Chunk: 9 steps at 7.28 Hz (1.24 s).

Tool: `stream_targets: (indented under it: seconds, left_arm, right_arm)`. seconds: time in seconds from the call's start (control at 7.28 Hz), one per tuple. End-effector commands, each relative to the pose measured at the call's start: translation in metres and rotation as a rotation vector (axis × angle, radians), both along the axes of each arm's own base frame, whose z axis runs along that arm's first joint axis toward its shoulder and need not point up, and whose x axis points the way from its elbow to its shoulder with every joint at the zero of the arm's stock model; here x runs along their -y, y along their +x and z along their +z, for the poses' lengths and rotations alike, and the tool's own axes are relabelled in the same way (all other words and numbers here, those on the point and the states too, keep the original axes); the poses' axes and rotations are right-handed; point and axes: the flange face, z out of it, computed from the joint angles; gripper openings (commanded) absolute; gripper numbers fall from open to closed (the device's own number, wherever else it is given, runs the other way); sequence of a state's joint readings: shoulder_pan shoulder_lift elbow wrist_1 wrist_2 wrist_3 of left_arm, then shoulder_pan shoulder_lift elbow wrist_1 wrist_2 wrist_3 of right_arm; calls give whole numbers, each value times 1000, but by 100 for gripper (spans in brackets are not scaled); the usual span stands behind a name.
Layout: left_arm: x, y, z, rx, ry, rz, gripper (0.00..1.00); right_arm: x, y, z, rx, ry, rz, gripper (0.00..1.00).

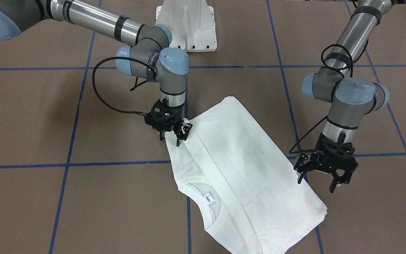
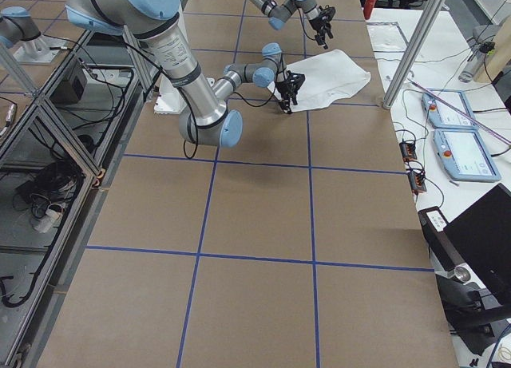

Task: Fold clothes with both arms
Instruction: 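Reach the right gripper to the shirt's collar corner, then pull the collar corner toward the robot with the right gripper to straighten the shirt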

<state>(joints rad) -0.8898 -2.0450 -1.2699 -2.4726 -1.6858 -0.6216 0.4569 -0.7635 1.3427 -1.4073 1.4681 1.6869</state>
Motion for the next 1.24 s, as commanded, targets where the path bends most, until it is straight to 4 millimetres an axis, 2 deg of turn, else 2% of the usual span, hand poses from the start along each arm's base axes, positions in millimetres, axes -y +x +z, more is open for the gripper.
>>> stream_targets:
  seconds: [0.0,0.41,0.55,0.69,0.96,1.1]
  left_arm:
    - [-1,1,1,1,-1,2,100]
    - [-1,0,3,3,-4,0,100]
    - [-2,0,3,2,-3,0,100]
    - [-2,0,5,5,-6,0,100]
    - [-2,0,4,4,-3,0,100]
    - [-2,0,4,3,-3,2,100]
  right_arm:
    - [-1,0,-2,-8,13,-20,0]
    - [-1,4,-8,3,19,-17,0]
    - [-5,13,-15,2,18,-21,0]
    - [-14,40,-20,-16,47,-58,0]
    - [-51,121,16,-19,94,-101,0]
    - [-65,149,31,-25,109,-112,0]
